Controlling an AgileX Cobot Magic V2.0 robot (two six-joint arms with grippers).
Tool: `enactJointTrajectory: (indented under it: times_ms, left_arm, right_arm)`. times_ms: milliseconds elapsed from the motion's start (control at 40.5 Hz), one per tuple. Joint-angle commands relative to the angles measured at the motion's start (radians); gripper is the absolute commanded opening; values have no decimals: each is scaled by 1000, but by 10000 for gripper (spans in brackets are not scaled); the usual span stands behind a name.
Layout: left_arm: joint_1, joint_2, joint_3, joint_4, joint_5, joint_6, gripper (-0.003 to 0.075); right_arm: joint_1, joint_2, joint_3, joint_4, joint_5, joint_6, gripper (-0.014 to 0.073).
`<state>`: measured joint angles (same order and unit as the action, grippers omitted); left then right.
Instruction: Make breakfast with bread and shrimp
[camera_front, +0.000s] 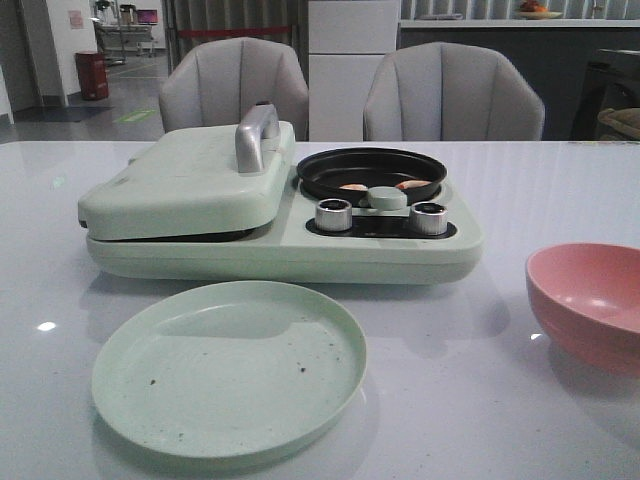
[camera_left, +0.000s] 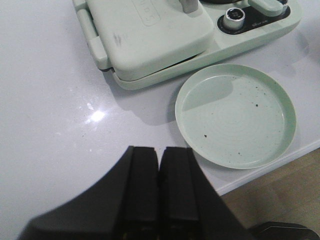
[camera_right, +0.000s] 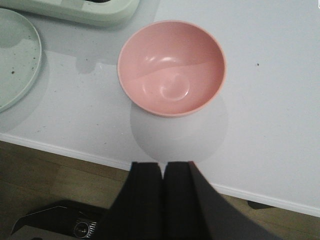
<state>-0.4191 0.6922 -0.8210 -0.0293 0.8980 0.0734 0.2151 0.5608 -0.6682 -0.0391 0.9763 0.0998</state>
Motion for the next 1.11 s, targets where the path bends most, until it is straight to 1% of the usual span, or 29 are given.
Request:
enactJointTrajectory:
  times_ms: [0, 370, 494, 568, 642, 741, 840, 914, 1086]
  left_arm:
    - [-7, -4, -25, 1, -72, -11, 99]
    - [-7, -11, -23, 1, -75, -11, 99]
    - [37, -71, 5, 29, -106, 8, 99]
    - [86, -131, 57, 29, -184, 8, 99]
    - [139, -202, 148, 29, -286, 8, 99]
    - [217, -304, 292, 23, -451, 8, 99]
    - [276, -418, 453, 12, -582, 8, 99]
    - [309, -503, 545, 1, -656, 8, 99]
    - [342, -632, 698, -5, -759, 8, 99]
  right_arm:
    - [-3, 0, -25, -16, -52, -1, 34]
    - [-3, 0, -25, -16, -52, -1, 34]
    - [-3, 0, -25, -16, -52, -1, 34]
    - [-3, 0, -25, -14, -52, -1, 34]
    - [-3, 0, -25, -14, -52, -1, 34]
    - [-3, 0, -25, -14, -52, -1, 34]
    - [-3, 0, -25, -14, -52, -1, 34]
    - [-3, 0, -25, -14, -52, -1, 34]
    - [-3, 0, -25, -14, -52, -1, 34]
